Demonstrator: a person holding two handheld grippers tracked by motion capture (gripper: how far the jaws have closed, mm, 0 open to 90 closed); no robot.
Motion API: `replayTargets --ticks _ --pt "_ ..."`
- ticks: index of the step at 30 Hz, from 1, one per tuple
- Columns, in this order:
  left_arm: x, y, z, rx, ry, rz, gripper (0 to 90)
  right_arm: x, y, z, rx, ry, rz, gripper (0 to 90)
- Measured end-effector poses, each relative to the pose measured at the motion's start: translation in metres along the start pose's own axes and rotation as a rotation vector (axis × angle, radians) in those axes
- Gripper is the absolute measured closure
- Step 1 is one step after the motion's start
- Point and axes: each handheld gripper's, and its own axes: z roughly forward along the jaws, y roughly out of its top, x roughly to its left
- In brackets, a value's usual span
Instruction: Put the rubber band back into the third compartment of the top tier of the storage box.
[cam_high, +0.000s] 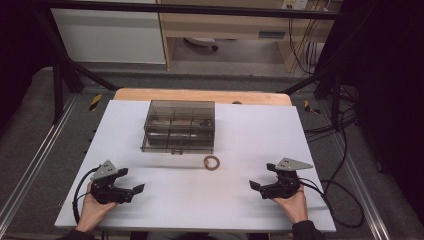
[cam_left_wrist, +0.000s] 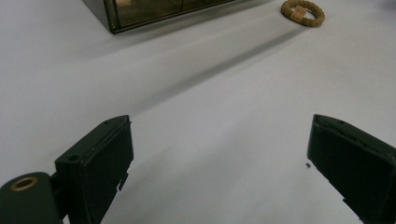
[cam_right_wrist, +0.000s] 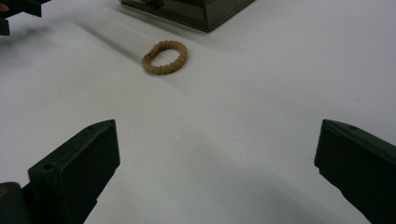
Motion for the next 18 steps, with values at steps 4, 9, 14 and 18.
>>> replayTargets --ticks 4,9,14,18 --pt "0.0 0.0 0.0 0.001 0.001 -0.001 6.7 0.002 0.003 0.002 0.001 -0.001 0.0 0.7" --pt "0.001 0.0 -0.001 0.004 0.001 0.003 6.7 0.005 0.007 0.007 0.009 -0.008 0.0 0.7" --pt "0.0 0.0 -0.001 0.0 0.002 0.003 6.7 0.007 0.011 0.011 0.006 -0.01 0.001 0.8" --pt "0.0 0.0 -0.001 0.0 0.004 0.007 6.8 0.009 0.015 0.013 0.003 -0.015 0.004 0.8"
